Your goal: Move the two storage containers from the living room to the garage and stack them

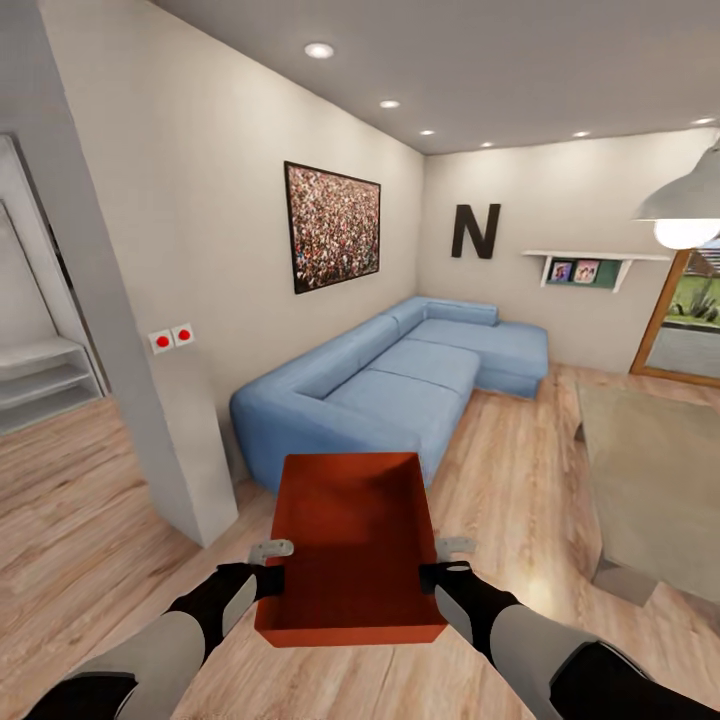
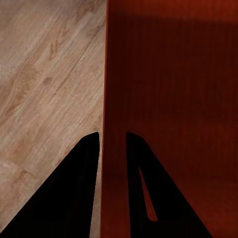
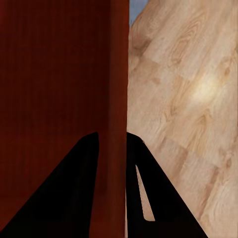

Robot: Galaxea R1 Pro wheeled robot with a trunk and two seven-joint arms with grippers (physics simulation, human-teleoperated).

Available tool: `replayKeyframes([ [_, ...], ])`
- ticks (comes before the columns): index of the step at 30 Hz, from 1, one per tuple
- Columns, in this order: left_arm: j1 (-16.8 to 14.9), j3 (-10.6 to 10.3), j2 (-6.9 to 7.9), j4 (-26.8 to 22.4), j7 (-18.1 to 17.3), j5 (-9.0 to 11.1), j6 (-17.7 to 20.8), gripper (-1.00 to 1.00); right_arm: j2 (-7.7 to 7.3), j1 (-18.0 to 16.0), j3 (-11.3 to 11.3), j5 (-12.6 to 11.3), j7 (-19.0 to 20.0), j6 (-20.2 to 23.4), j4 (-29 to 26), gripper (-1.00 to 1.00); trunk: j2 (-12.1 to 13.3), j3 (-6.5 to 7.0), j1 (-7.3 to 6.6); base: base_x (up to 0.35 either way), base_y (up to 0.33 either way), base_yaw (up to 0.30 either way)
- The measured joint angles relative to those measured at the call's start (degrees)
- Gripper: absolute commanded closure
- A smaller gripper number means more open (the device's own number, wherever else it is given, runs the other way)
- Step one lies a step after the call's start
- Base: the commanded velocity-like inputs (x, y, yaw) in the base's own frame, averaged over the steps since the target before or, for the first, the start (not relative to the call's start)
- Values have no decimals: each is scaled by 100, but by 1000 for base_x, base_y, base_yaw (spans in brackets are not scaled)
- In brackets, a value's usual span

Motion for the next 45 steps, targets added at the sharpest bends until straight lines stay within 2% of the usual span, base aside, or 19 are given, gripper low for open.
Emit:
replayKeyframes([
  [45,0,-1,9,-3,-10,-2,5,100,9,0,-5,4,-9,0,1,100,0,0,0,0,0,277],
])
